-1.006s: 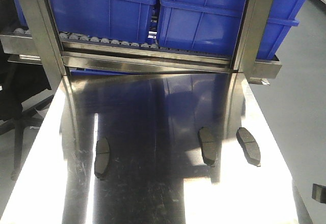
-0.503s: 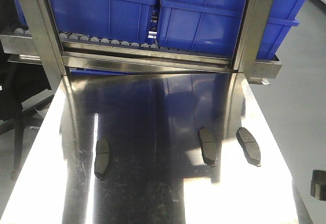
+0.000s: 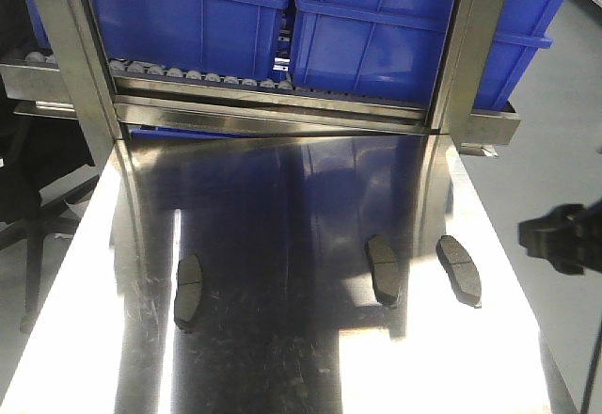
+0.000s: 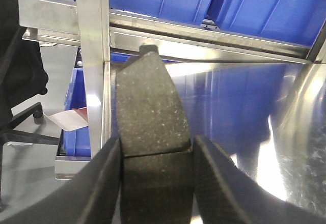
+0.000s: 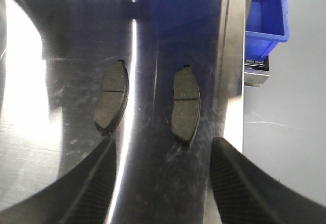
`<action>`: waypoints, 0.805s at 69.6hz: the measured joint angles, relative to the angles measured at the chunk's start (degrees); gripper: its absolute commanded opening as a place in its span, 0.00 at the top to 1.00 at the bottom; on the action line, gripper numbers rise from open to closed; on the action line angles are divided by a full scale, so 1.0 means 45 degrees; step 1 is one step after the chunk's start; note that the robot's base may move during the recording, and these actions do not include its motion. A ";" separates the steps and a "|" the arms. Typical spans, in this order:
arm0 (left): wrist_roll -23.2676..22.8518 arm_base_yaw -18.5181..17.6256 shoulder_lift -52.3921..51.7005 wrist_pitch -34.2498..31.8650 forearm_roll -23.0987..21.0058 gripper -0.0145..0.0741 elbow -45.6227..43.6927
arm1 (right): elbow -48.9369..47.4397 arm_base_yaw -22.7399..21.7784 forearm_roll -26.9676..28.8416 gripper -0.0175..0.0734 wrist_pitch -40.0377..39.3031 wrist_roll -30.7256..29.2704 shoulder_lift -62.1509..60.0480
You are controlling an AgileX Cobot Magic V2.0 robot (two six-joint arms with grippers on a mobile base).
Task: Move and align brake pads A on conveyor
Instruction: 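Lower the right gripper onto the outermost brake pad and close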
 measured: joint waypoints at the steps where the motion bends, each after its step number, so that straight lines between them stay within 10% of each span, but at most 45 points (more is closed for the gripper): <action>1: 0.0000 0.0000 0.0000 0.0000 0.0000 0.84 0.0000 | -0.0107 0.0108 -0.0068 0.36 -0.0002 0.0000 0.0082; 24: 0.0000 0.0000 0.0000 0.0000 0.0000 0.84 0.0000 | -0.2637 0.1799 -0.4039 0.36 0.0573 0.4007 0.4920; 56: 0.0000 0.0000 0.0000 0.0000 0.0000 0.84 0.0000 | -0.5336 0.1799 -0.4615 0.29 0.1874 0.3728 0.8941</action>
